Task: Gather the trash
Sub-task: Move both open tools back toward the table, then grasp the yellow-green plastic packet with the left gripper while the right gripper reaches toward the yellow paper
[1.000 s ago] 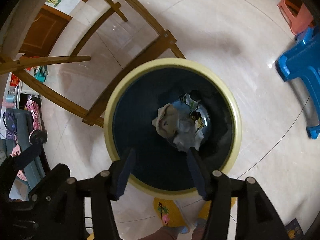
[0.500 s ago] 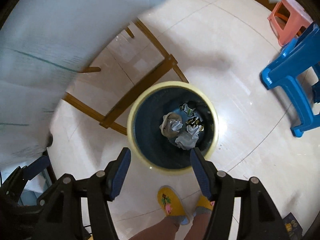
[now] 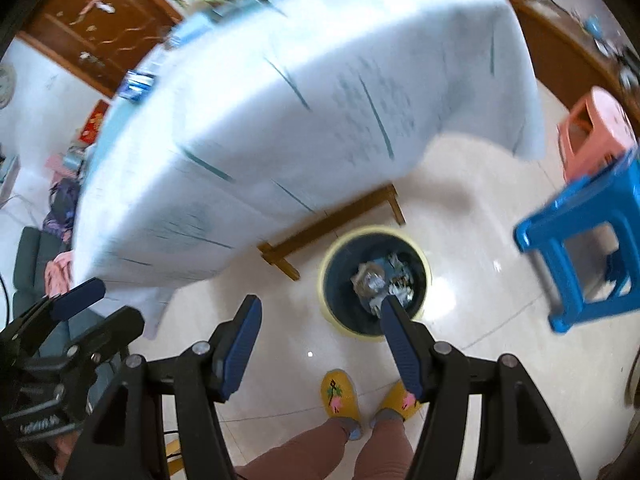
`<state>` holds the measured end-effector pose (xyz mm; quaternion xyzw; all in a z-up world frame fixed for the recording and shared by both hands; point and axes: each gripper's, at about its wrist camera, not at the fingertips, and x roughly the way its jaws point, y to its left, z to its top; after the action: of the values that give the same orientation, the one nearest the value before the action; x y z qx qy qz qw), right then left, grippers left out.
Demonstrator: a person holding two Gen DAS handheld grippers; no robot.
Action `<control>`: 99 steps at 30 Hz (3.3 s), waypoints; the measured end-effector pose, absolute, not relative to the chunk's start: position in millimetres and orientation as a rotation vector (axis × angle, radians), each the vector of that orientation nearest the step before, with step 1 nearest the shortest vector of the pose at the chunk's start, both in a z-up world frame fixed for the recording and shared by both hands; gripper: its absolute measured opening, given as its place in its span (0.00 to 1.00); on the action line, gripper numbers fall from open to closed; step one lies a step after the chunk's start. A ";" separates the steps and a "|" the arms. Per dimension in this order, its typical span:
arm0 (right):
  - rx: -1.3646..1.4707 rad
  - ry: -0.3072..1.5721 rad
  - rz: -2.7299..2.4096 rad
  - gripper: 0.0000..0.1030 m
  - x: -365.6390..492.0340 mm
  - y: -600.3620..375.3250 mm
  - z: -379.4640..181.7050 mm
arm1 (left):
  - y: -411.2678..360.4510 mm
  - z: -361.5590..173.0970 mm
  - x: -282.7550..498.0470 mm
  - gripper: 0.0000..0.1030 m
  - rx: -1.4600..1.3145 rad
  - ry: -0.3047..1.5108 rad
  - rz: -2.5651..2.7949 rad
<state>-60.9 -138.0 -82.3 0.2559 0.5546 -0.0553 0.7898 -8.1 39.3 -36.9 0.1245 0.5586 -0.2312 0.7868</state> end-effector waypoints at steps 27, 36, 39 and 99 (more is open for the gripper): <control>0.270 0.918 0.074 0.60 -17.8 -160.2 78.9 | 57.7 110.4 12.3 0.82 0.068 0.989 -0.301; 0.281 0.880 0.063 0.60 32.0 -170.4 89.4 | 47.9 114.6 63.6 0.82 0.015 1.027 -0.343; 0.277 0.875 0.045 0.60 55.7 -175.8 90.7 | 39.0 113.2 90.4 0.82 0.004 1.028 -0.381; 0.161 1.045 0.393 0.50 362.3 -311.4 14.1 | -101.2 -28.3 334.7 0.12 -0.409 1.250 -0.104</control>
<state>362.3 -311.4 14.1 0.0765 0.4951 0.1864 0.8452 334.7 -101.2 -28.3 -0.1900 0.5806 -0.0485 0.7902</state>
